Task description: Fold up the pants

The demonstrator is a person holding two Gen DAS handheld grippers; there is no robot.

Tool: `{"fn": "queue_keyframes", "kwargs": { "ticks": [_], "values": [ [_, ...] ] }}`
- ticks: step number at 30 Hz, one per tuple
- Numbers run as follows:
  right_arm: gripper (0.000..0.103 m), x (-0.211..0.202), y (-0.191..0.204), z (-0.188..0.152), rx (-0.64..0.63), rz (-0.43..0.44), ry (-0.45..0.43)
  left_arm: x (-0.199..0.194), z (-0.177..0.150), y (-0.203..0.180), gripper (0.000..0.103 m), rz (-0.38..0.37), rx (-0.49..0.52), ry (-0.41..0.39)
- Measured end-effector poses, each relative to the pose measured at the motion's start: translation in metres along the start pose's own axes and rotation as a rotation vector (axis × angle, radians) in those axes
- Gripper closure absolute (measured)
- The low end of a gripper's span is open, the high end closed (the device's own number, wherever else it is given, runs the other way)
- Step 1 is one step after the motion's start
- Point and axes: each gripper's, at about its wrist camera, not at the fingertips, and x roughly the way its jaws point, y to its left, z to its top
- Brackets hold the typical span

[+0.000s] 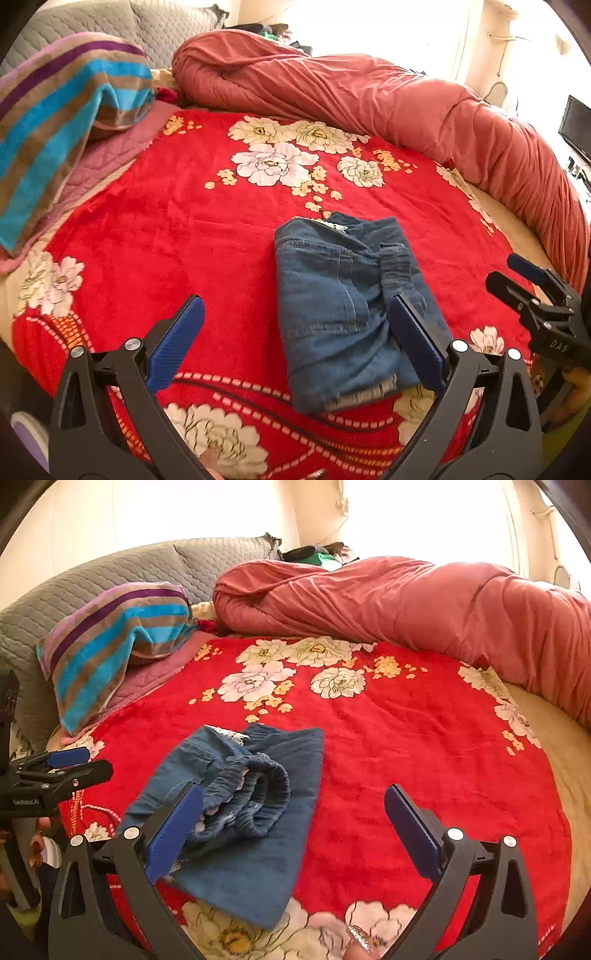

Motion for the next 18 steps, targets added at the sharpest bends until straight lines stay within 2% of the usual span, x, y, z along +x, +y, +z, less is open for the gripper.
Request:
{"fn": "queue_keyframes", "kwargs": {
  "ticks": [12,18],
  "values": [
    [0.005,-0.039,0.016,-0.028,-0.012,-0.013,-0.001,-0.037,-0.039,0.006,0.010,0.018,-0.023,-0.013],
    [0.005,-0.043,0.024,-0.055,-0.014,-0.014,0.052,-0.038,-0.067,0.007,0.010,0.011,-0.038,0.024]
  ]
}}
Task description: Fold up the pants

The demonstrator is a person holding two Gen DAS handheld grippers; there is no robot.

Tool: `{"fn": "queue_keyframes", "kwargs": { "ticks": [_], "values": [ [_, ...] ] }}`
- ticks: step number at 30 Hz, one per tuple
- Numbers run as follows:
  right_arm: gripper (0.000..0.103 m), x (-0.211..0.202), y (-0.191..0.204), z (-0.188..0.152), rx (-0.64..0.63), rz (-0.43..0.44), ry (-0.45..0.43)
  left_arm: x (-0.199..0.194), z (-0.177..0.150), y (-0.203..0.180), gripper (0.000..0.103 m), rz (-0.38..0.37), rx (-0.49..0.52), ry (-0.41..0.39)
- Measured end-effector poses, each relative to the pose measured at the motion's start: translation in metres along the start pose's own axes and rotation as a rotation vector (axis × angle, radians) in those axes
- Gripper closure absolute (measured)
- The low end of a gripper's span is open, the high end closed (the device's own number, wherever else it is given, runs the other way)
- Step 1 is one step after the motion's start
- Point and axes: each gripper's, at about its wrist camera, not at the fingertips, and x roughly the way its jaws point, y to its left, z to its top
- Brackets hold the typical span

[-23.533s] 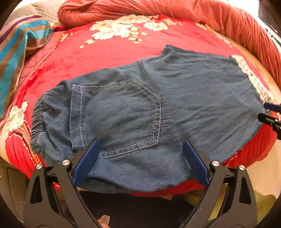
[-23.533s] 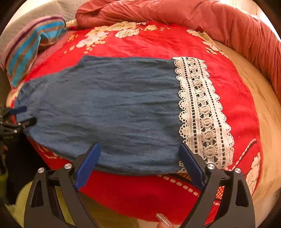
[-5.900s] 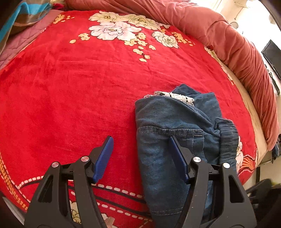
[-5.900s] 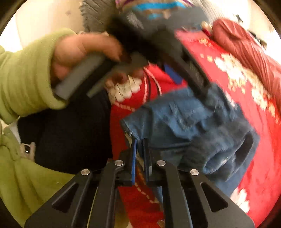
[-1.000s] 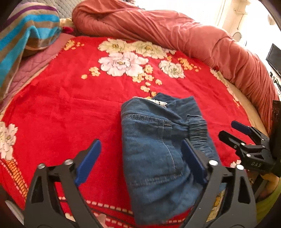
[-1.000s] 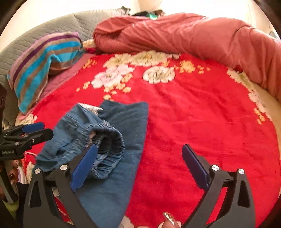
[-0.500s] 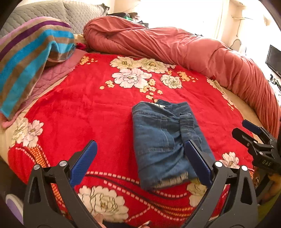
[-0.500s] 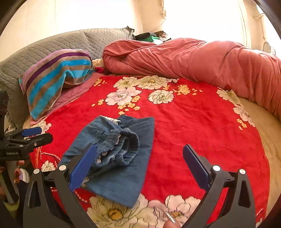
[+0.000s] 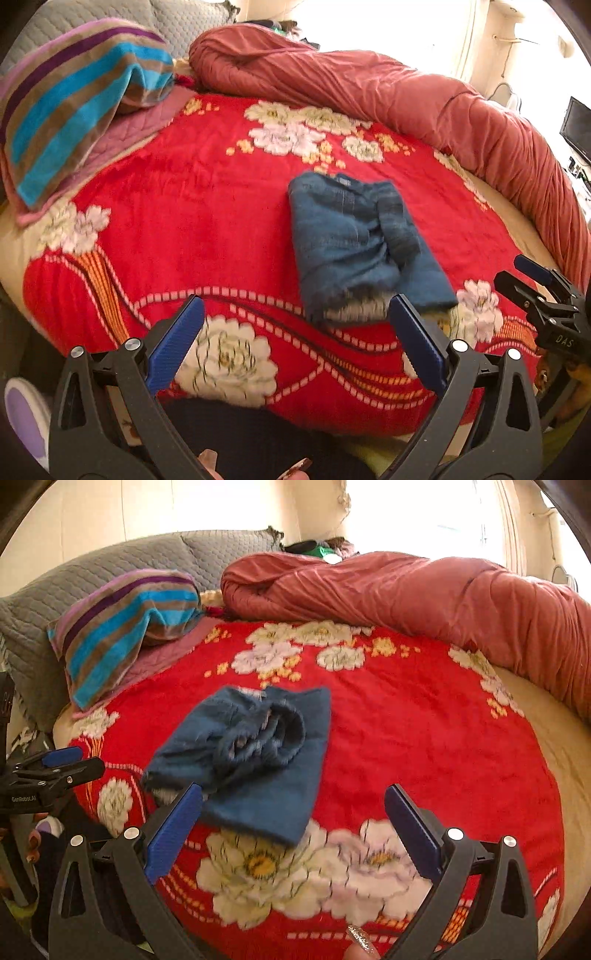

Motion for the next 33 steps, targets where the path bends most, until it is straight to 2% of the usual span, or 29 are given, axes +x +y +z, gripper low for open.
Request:
{"fn": "queue_keyframes", "kwargs": {
  "ticks": [5,9,33],
  "values": [
    [0.005,0.010,0.004,-0.025,0.015,-0.020,0.065,0.011,-0.024,0.001,0.010,0.002,-0.022,0.060],
    [0.005,0.016,0.004,-0.037,0.023,-0.032,0.089,0.016,-0.036,-0.001,0.010,-0.002,-0.028,0.076],
    [0.005,0.019,0.003,-0.042,0.031,-0.046,0.099,0.019,-0.040,0.004,0.010,0.014,-0.054,0.087]
  ]
}}
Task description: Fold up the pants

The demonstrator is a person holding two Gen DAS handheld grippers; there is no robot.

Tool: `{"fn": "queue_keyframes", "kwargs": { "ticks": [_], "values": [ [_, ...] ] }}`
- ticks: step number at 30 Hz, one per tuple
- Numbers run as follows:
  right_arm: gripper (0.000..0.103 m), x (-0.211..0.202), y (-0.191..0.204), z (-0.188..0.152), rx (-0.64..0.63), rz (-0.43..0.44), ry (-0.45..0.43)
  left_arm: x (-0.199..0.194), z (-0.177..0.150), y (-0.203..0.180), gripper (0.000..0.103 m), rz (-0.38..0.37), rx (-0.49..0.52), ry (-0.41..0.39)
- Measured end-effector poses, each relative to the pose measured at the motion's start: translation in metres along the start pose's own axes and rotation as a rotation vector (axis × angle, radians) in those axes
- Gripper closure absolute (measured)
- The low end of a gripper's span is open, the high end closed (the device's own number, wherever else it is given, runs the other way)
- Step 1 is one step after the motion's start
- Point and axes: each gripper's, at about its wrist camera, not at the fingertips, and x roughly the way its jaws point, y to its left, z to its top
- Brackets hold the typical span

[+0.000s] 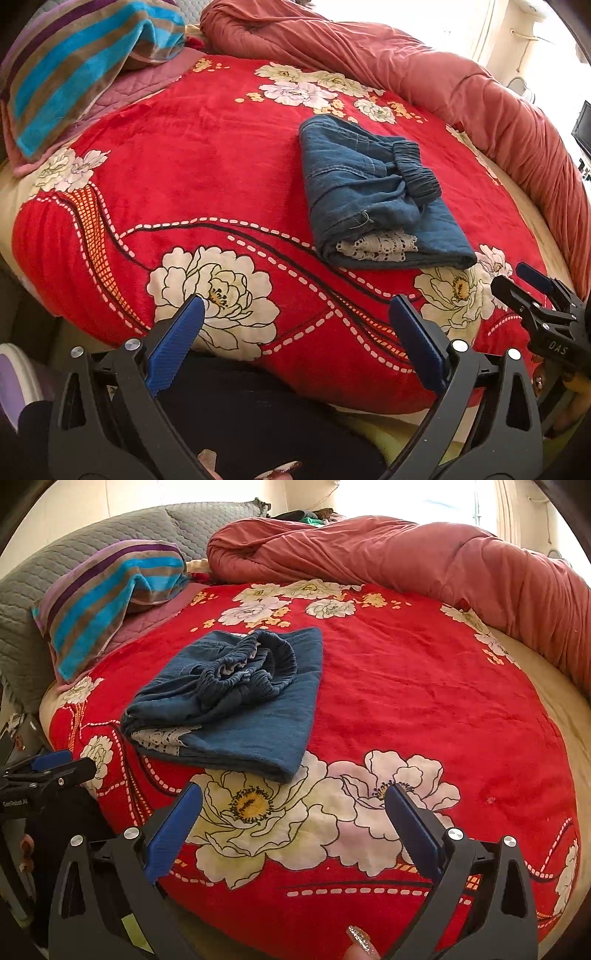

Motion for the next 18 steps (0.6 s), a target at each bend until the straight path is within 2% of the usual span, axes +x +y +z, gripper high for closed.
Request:
{"fn": "queue_keyframes", "kwargs": {
  "ticks": [18],
  "values": [
    [0.005,0.0002,-0.0009,0.0010,0.004,-0.005,0.001,0.0007,-0.0009,-0.0015,0.010,0.028,0.002,0.003]
  ]
}}
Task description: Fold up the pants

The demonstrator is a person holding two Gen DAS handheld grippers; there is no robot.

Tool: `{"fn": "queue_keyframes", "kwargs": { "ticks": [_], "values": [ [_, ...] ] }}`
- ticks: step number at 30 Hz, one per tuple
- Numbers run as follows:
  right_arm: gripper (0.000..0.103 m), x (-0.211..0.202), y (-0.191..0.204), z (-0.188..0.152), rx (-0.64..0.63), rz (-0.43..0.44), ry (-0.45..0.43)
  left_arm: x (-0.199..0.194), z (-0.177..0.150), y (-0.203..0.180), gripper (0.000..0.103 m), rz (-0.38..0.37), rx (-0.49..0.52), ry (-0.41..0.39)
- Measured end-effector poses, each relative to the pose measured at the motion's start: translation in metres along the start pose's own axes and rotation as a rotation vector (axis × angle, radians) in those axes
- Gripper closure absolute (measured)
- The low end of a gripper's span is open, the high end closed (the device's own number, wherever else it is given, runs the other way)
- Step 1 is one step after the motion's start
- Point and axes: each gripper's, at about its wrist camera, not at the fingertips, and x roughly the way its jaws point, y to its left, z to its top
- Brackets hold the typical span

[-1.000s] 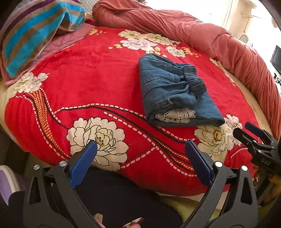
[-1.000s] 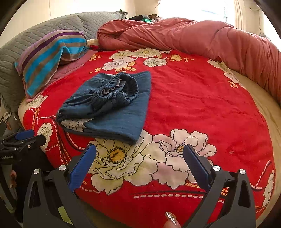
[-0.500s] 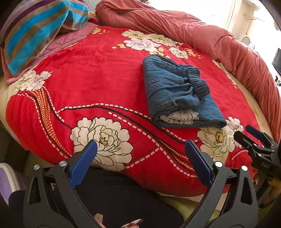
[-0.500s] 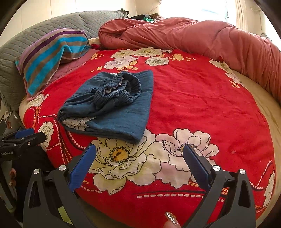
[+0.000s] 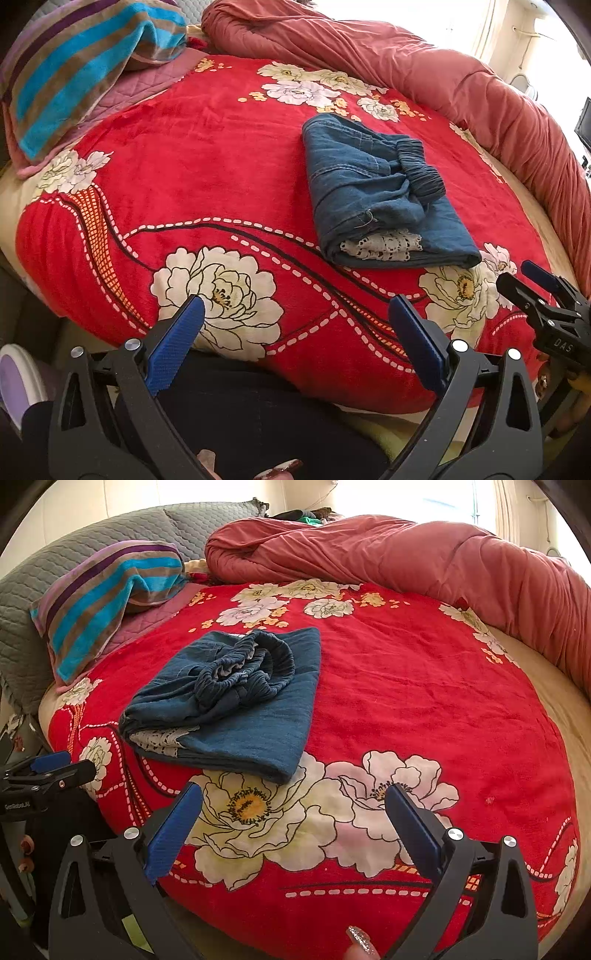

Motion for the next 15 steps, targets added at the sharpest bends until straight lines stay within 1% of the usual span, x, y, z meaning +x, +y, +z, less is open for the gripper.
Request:
{"fn": "queue_keyframes", "kwargs": {
  "ticks": [15],
  "values": [
    [0.005,-0.0001,-0.0041,0.0011,0.001,-0.002,-0.003,-0.0004,-0.0006,0.0022,0.010,0.000,-0.008,0.003]
  ]
}}
